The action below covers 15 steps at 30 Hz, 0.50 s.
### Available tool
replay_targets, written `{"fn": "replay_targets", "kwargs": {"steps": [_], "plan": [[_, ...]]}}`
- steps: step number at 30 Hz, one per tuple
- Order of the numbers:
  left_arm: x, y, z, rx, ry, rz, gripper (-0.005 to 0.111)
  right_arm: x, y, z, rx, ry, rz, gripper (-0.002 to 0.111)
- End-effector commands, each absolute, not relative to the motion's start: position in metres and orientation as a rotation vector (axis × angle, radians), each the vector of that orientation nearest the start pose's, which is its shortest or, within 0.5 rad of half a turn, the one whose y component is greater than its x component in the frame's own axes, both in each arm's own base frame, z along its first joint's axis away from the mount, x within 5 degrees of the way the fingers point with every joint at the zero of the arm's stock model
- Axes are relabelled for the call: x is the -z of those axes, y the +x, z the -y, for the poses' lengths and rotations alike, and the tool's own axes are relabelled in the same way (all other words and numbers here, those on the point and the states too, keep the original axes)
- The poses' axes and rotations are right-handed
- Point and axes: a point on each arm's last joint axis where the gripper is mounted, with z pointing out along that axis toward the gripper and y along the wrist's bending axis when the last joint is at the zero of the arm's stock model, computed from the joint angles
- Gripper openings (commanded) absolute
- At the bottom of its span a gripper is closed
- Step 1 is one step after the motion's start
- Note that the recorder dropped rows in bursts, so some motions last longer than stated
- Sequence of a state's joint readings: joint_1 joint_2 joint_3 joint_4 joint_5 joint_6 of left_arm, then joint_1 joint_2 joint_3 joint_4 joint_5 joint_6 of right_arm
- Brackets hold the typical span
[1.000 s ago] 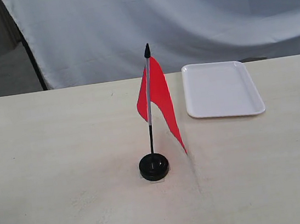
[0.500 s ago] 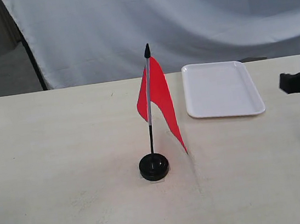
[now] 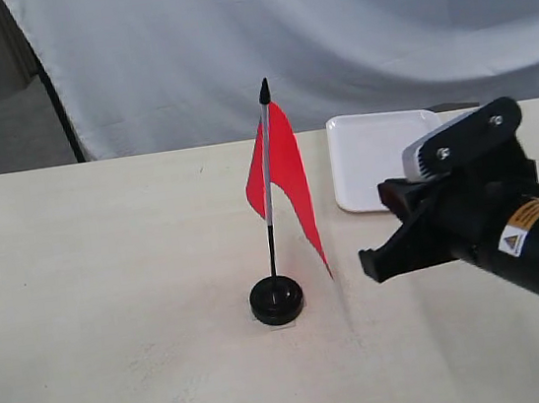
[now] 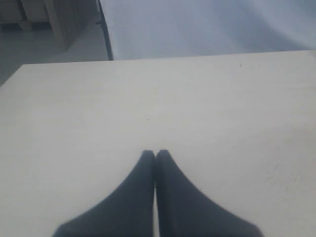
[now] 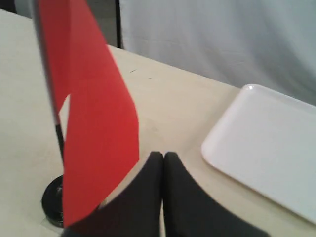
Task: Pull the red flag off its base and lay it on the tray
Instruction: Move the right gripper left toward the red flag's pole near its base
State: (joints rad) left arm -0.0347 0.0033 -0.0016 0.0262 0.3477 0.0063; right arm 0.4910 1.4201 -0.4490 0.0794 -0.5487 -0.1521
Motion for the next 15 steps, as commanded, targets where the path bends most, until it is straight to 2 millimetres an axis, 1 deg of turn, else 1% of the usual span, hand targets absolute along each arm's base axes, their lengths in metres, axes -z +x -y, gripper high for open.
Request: {"fn": "replay_targets", "kwargs": {"steps": [1,2,6,7,8,10,15], "plan": [[-0.182,0.053,0.001,-0.005,0.048,-1.826,0.0,-0.184,0.229,-0.138,-0.276,-0.586,-1.819,0.019],[-0.182,0.053,0.001,-0.005,0.048,-1.826,0.0,-0.181,0.229,-0.141,-0.284,-0.593,-1.819,0.027],[-0.182,0.053,0.001,-0.005,0.048,-1.826,0.0,-0.167,0.229,-0.151,-0.314,-0.604,-1.832,0.076],[-0.182,0.053,0.001,-0.005,0.048,-1.826,0.0,-0.163,0.23,-0.152,-0.315,-0.603,-1.827,0.086],[-0.182,0.053,0.001,-0.005,0.048,-1.826,0.0,-0.16,0.231,-0.152,-0.315,-0.601,-1.826,0.093],[-0.182,0.053,0.001,-0.005,0.048,-1.826,0.0,-0.153,0.234,-0.154,-0.332,-0.572,-1.818,0.101],[-0.182,0.053,0.001,-0.005,0.048,-1.826,0.0,-0.14,0.238,-0.157,-0.42,-0.46,-1.828,0.102]]}}
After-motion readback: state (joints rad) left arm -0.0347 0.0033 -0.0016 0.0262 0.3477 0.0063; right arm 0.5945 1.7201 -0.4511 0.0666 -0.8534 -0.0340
